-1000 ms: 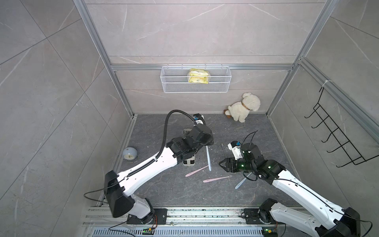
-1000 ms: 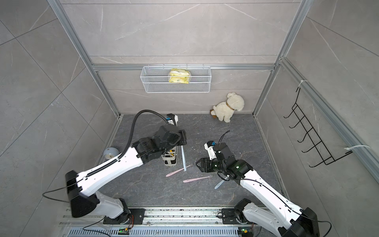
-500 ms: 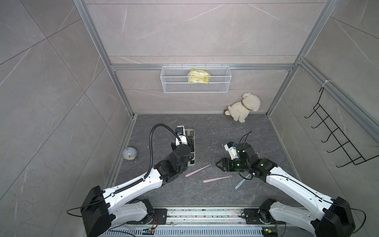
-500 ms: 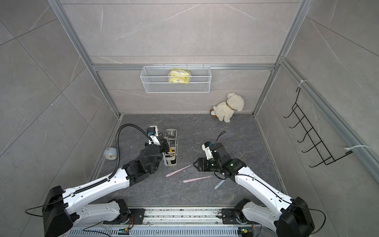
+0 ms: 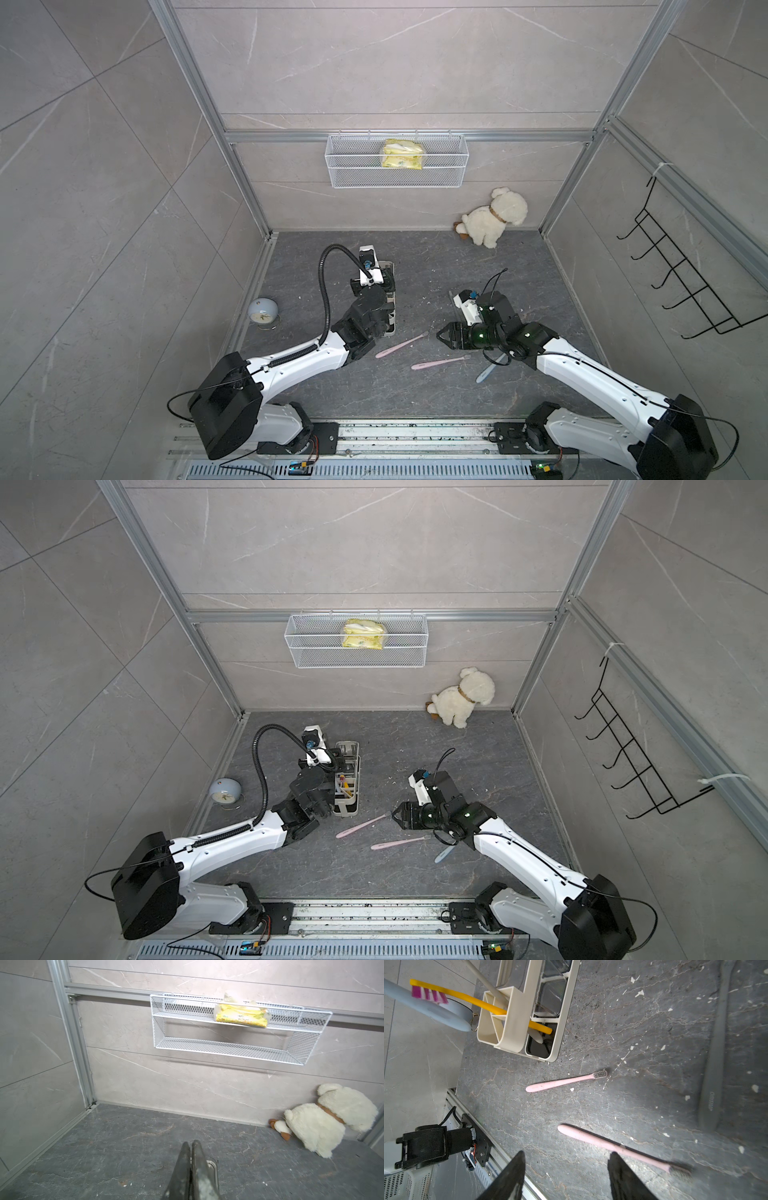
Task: Place the toothbrush into the toothbrush holder
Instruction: Place the toothbrush in the toothbrush holder.
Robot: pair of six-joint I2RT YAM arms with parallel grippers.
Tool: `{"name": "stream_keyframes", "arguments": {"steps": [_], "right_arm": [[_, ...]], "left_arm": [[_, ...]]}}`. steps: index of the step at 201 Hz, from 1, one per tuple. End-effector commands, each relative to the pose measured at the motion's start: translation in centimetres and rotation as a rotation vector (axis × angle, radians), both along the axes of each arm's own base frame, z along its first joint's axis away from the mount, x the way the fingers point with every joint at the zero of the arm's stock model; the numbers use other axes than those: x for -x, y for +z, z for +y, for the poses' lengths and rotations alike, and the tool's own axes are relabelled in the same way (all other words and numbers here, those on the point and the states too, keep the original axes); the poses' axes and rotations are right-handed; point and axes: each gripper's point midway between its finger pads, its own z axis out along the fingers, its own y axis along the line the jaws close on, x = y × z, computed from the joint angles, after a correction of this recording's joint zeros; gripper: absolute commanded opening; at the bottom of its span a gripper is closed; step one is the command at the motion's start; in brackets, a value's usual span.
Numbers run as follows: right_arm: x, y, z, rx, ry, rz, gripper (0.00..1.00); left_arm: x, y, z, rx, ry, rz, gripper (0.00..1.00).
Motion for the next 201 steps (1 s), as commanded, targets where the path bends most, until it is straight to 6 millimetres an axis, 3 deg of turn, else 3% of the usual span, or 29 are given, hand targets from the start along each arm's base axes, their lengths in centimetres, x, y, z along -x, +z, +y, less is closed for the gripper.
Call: {"name": "stream_keyframes", "arguments": {"steps": [1,67,201], "right_arm": [[0.2,-0.8,0.2,0.01,0.016,0.011,0.65],[-0.2,-1.7,0.4,0.013,0.013,0.024,0.65],[-0.2,-2.5,-0.1,0.052,0.001,0.025,0.65]], "left_arm": [[0.1,1.4,1.4,0.076,0.05,-0.061,0.0],[-0.5,-1.8,2.5,0.075,0.098,-0.017,0.0],[-2.2,-9.3,1.8,0.103,0.19,0.005,0.0]]}}
